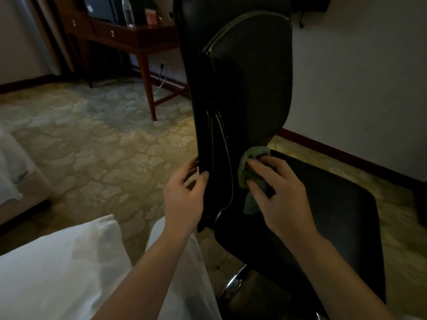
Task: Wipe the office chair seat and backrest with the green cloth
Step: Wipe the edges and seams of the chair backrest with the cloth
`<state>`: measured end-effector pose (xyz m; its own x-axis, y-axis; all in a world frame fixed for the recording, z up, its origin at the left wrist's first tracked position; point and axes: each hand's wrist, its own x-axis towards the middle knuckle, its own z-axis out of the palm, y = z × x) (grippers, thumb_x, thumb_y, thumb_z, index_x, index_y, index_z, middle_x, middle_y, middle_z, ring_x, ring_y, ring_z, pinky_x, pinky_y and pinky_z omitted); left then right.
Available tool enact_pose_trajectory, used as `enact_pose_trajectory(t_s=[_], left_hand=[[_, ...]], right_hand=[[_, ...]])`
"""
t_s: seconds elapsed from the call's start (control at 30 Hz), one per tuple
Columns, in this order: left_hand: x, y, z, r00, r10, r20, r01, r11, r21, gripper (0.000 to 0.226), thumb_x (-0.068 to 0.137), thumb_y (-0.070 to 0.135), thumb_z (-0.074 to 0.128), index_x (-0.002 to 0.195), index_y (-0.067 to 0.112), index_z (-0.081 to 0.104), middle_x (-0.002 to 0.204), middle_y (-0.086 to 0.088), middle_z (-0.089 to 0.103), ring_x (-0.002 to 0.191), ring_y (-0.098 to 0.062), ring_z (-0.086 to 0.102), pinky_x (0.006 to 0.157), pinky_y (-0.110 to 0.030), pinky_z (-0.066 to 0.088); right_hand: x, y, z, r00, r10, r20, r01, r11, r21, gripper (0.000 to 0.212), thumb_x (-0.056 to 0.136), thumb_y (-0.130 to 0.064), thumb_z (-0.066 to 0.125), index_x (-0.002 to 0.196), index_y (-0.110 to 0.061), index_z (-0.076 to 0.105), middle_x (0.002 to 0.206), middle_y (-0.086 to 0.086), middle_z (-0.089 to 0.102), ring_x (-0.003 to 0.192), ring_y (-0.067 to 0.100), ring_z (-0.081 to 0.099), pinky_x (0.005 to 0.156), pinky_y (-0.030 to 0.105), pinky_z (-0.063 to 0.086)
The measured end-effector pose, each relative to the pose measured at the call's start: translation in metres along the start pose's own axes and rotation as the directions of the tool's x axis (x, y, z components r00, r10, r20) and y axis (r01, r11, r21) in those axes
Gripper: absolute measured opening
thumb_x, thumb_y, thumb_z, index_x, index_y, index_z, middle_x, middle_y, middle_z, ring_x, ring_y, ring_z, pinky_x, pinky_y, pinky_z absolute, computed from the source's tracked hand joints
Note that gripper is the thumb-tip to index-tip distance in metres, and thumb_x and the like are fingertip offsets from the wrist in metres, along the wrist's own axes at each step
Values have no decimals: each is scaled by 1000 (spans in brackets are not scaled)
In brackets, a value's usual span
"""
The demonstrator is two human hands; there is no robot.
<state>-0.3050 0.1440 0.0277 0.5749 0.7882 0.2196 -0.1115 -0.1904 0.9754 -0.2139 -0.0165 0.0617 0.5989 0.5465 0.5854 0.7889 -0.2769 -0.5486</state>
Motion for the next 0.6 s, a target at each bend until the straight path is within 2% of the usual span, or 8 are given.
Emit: enact_pose_trajectory(t_s=[0.13,0.3,0.4,0.47,0.6], left_hand=[[6,30,-3,997,73,27,-70,994,-85,41,99,10,63,137,25,61,121,11,71,116,-4,65,96,-26,55],[19,61,-7,984,171,40,-165,979,-118,43,100,10,61,137,29,60,122,14,70,116,-1,64,94,-20,54],[28,74,-6,980,194,53,-188,977,-104,42,101,14,59,136,37,56,121,18,70,115,4,63,94,-18,52],[31,77,-4,981,184,67,-174,976,-131,43,102,13,58,135,41,53,122,16,70,116,3,63,97,-20,53],[31,74,-4,983,174,54,-163,973,-164,45,101,9,58,137,37,54,122,13,71,115,2,65,92,-16,53]], right_hand=[[27,-17,-13,989,-145,19,146,985,-96,43,88,-9,68,131,-12,62,132,6,55,119,2,47,102,6,35],[56,-37,-18,967,-245,67,253,949,-186,43,90,-13,63,133,-14,60,135,8,53,118,17,55,100,27,47],[71,-47,-17,960,-273,65,281,928,-243,43,90,-14,61,133,-13,60,132,11,54,115,22,57,97,28,48],[77,-51,-14,957,-282,66,289,917,-273,42,91,-14,59,133,-11,60,130,13,54,112,24,57,94,26,47],[81,-52,-3,958,-278,77,288,909,-302,43,93,-17,53,134,-9,59,128,17,53,111,28,57,91,32,54]])
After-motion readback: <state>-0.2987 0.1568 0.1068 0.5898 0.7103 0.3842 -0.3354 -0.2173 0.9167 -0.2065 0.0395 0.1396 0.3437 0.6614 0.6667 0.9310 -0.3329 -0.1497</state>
